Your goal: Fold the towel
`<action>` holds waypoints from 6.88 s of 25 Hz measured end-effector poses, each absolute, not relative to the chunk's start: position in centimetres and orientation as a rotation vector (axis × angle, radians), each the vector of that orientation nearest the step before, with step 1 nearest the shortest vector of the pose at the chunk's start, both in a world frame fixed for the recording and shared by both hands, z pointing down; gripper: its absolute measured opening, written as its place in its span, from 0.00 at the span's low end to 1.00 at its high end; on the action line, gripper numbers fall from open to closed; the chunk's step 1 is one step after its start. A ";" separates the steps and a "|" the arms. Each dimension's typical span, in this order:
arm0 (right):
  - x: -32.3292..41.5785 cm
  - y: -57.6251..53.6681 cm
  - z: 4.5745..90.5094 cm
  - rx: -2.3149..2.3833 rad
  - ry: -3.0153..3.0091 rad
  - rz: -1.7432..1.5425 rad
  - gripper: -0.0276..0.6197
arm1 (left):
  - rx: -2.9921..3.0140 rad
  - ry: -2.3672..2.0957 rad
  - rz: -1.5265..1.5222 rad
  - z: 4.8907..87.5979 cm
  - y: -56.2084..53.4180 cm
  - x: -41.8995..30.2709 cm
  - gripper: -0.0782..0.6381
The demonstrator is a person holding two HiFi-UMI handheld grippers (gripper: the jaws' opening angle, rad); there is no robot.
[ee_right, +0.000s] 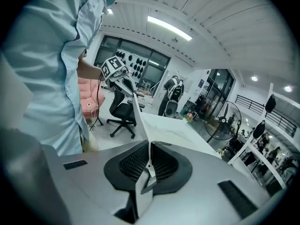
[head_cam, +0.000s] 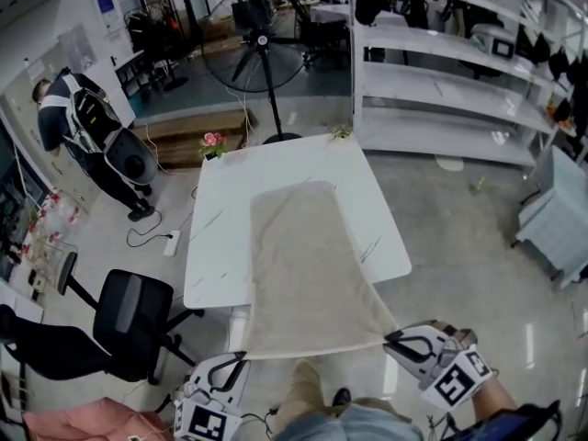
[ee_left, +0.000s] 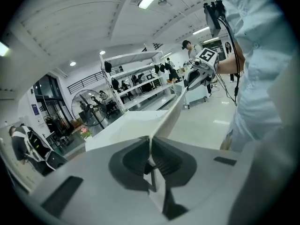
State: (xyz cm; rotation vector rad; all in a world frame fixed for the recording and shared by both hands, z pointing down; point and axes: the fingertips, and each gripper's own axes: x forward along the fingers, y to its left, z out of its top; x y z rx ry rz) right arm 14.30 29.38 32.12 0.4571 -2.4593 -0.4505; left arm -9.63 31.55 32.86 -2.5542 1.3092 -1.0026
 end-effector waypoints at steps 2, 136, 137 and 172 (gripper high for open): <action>14.0 28.1 31.1 0.469 -2.468 -0.463 0.09 | -2.557 1.306 -0.986 31.7 30.7 -9.6 0.14; 10.2 1.3 51.5 0.028 -2.157 -0.580 0.24 | -2.464 0.899 -1.244 51.2 5.3 -13.7 0.28; 10.1 1.3 51.6 0.031 -2.163 -0.578 0.22 | -2.462 0.880 -1.256 51.4 5.6 -13.8 0.28; 13.1 8.7 40.5 0.151 -2.313 -0.327 0.08 | -2.825 0.943 -1.192 41.8 13.3 -12.2 0.15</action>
